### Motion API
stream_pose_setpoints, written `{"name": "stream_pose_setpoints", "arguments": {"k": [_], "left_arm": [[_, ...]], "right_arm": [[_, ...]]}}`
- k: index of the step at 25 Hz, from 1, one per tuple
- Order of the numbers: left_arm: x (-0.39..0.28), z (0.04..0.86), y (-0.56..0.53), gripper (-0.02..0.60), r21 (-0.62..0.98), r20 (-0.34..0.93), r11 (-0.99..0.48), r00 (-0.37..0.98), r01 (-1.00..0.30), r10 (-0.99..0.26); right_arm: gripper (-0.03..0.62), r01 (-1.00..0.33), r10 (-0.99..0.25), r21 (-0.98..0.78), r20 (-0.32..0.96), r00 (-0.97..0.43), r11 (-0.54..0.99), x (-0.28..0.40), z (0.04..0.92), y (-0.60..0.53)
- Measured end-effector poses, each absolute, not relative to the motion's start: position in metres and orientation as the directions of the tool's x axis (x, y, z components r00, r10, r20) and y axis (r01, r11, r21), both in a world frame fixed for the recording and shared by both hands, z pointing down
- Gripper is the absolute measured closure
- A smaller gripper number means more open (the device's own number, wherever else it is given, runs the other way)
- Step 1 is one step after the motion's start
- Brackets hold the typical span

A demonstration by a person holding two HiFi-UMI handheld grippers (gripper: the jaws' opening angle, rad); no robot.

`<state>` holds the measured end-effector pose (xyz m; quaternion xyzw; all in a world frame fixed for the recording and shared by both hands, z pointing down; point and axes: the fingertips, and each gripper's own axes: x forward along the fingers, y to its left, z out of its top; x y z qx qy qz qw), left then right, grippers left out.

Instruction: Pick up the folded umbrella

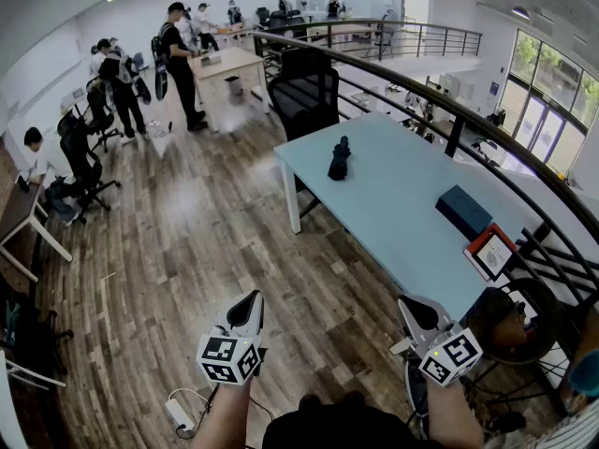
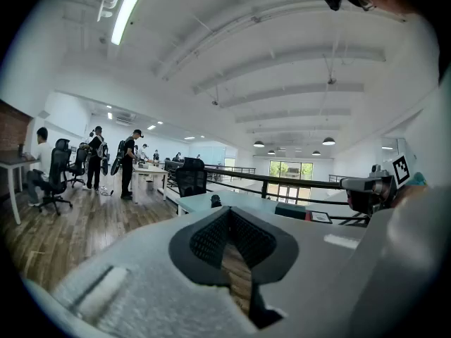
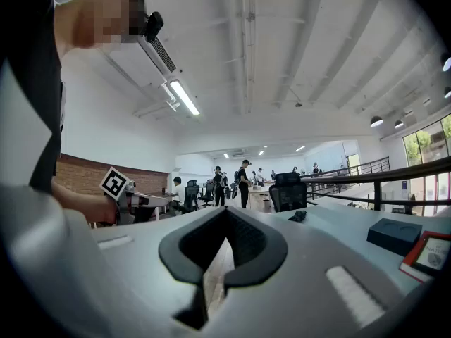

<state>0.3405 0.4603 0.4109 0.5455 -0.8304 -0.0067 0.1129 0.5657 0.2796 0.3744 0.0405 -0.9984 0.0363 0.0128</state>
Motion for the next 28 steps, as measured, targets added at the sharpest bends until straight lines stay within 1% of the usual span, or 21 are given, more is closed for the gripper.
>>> {"name": "stream_pose_setpoints", "arguments": {"k": [10,15,22,28], "left_arm": [[0.326,0.411,0.485,0.575,0.163,0.165,0.391,-0.365,-0.906,-0.916],[0.333,0.416,0.494,0.575,0.158,0.157,0.350,-0.326,-0.923,-0.932],[0.323,0.434,0.503,0.575,0.201,0.200,0.362,-0.323,-0.910,-0.925],[0.311,0.444,0.468,0.575,0.199,0.233,0.339,-0.292,-0.919,-0.928]], "right_arm": [[0.595,-0.064,-0.060,-0.085,0.052,-0.997,0.994,0.542,0.384,0.314],[0.595,-0.050,-0.045,-0.091,0.058,-0.997,0.995,0.530,0.392,0.336],[0.594,-0.033,-0.022,-0.152,0.071,-0.997,0.988,0.521,0.401,0.341],[0.594,-0.042,-0.028,-0.225,0.065,-0.997,0.973,0.505,0.416,0.310]]}}
